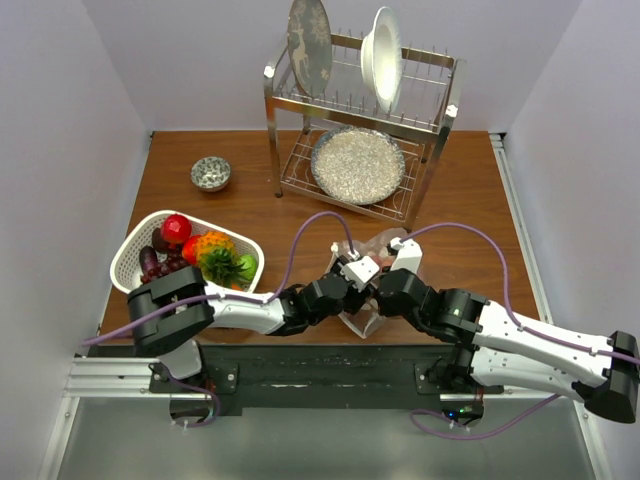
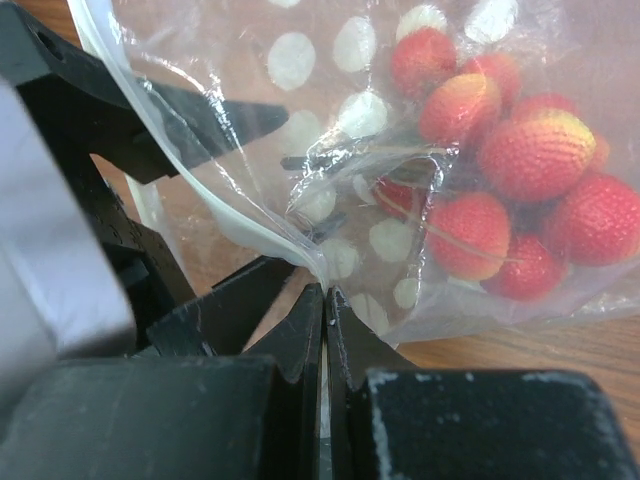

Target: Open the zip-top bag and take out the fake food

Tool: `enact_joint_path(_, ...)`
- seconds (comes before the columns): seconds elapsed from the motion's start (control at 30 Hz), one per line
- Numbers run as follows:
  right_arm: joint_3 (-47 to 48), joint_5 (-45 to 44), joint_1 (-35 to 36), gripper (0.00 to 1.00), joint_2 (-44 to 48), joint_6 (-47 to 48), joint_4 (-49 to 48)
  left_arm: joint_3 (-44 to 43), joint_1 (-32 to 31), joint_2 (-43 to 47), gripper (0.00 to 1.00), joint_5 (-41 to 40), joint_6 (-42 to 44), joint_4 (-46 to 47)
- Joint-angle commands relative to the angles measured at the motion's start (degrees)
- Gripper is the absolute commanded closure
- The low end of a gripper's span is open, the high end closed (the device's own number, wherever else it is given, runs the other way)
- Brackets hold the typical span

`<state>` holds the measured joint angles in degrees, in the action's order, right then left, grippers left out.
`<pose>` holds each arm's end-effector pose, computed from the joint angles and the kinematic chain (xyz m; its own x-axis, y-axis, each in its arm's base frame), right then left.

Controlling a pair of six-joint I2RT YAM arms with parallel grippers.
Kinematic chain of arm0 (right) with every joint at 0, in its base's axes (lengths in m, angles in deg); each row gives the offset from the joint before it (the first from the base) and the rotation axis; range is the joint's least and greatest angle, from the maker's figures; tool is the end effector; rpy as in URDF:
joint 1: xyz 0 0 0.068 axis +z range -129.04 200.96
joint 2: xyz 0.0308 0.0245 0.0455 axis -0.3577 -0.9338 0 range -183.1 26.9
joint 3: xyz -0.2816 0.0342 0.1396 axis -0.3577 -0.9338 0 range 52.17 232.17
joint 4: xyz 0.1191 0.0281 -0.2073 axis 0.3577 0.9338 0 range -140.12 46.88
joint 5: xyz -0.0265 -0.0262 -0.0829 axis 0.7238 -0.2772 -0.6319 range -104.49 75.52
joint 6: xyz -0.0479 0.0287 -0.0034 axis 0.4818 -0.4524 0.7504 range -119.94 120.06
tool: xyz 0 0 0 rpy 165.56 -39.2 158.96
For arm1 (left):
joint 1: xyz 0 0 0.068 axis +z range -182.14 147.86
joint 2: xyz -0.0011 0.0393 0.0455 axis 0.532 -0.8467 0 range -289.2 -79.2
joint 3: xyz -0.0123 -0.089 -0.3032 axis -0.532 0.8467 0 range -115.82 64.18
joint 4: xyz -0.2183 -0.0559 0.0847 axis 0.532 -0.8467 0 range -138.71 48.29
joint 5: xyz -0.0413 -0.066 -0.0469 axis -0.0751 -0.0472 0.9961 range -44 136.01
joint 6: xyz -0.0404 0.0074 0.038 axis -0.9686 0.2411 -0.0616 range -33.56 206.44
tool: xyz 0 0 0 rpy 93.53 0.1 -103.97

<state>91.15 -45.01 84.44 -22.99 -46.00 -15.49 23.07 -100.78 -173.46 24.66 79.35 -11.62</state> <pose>0.0740 0.1043 0.2897 -0.6617 0.0631 -0.7471 -0.1952 0.9476 0.2529 0.1316 -0.2981 0.2360 -0.2336 0.2817 -0.9306 0.7221 0.6912 0.0280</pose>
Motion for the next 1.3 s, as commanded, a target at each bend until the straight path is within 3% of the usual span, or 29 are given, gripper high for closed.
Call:
enact_joint_path(0.0, 0.8, -1.5, 0.3, 1.0, -0.4, -0.3, 0.2, -1.0, 0.0, -3.4, 0.38, 1.7, 6.6, 10.6)
enact_joint_path(0.23, 1.9, -2.5, 0.2, 1.0, -0.2, 0.1, 1.6, -2.4, 0.0, -8.7, 0.48, 3.1, 8.3, 14.3)
enact_joint_path(0.33, 1.8, -2.9, 0.3, 1.0, -0.1, 0.2, 1.8, -0.8, 0.0, -7.7, 0.63, 3.5, 7.5, 17.4)
enact_joint_path(0.37, 1.7, -3.0, 0.3, 1.0, -0.2, 0.0, 1.9, -0.1, 0.0, -6.6, 0.73, 4.0, 7.5, 18.4)
enact_joint_path(0.5, 1.7, -4.5, 0.3, 1.0, -0.5, -0.2, 2.7, 3.0, -0.1, -3.2, 0.83, 6.9, 3.7, 21.9)
enact_joint_path(0.63, 2.2, -6.2, 0.2, 1.0, 0.5, -0.3, 3.9, 5.0, -0.1, -0.8, 1.0, 8.3, 2.3, 21.7)
enact_joint_path(0.87, 3.7, -7.6, 0.2, 1.0, 3.5, -0.5, 8.0, 10.0, -0.8, 5.1, 1.0, 11.7, -0.6, 21.7)
enact_joint_path(1.0, 4.1, -9.2, 0.3, 1.0, 2.2, 0.4, 7.6, 9.9, -1.1, 8.5, 1.0, 13.9, -3.4, 15.0)
enact_joint_path(1.27, 8.6, -14.5, 0.1, 1.0, -3.7, 2.6, 7.9, 9.2, -3.2, 17.0, 1.0, 6.8, -7.1, 2.3)
